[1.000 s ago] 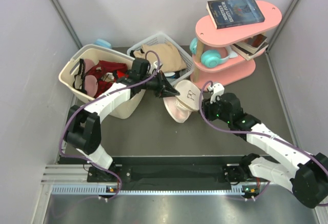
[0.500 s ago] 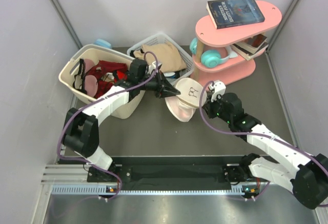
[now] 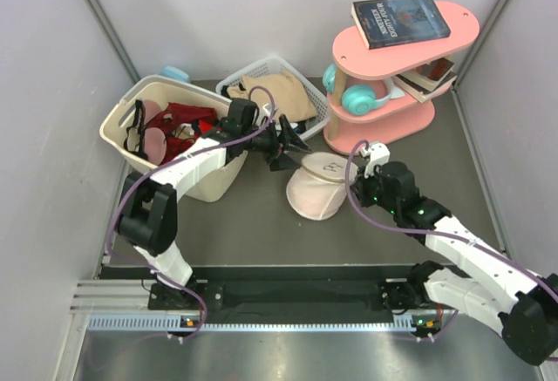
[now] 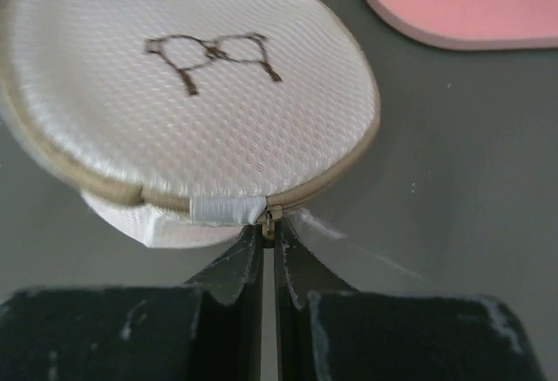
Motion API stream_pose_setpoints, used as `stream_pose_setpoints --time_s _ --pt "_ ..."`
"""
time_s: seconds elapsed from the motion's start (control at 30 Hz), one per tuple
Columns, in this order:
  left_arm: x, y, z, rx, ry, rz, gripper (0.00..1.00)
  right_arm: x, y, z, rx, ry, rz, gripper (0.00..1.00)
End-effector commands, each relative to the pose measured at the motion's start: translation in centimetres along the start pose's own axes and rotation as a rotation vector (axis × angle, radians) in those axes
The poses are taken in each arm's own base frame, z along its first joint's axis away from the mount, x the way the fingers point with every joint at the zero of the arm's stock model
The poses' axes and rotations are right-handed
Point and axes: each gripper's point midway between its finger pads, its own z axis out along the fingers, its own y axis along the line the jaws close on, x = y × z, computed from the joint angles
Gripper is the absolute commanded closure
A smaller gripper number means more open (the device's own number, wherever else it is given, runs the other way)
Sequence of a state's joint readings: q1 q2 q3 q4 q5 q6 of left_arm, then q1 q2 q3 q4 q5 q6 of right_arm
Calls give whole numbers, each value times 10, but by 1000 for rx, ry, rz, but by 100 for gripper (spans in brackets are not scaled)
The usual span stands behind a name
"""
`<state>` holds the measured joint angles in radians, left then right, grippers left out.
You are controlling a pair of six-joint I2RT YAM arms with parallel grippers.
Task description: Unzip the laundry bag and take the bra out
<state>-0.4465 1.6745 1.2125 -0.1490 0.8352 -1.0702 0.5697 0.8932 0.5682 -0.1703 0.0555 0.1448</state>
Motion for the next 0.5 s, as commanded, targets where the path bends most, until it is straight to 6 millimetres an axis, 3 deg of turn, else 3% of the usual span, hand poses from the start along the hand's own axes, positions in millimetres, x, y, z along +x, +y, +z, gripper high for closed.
stream_pose_setpoints --time_s 0.0,0.13,0.33,0.47 --pt "-17 3 -15 -162 -86 127 20 8 12 5 -38 71 40 100" --pt "-12 28 -34 -315 -143 154 14 13 32 14 -110 111 56 100" --pt "29 69 -46 -389 -171 70 14 24 66 24 -197 177 16 100" --pt "43 60 -43 -315 -222 37 14 25 92 25 -268 189 8 100"
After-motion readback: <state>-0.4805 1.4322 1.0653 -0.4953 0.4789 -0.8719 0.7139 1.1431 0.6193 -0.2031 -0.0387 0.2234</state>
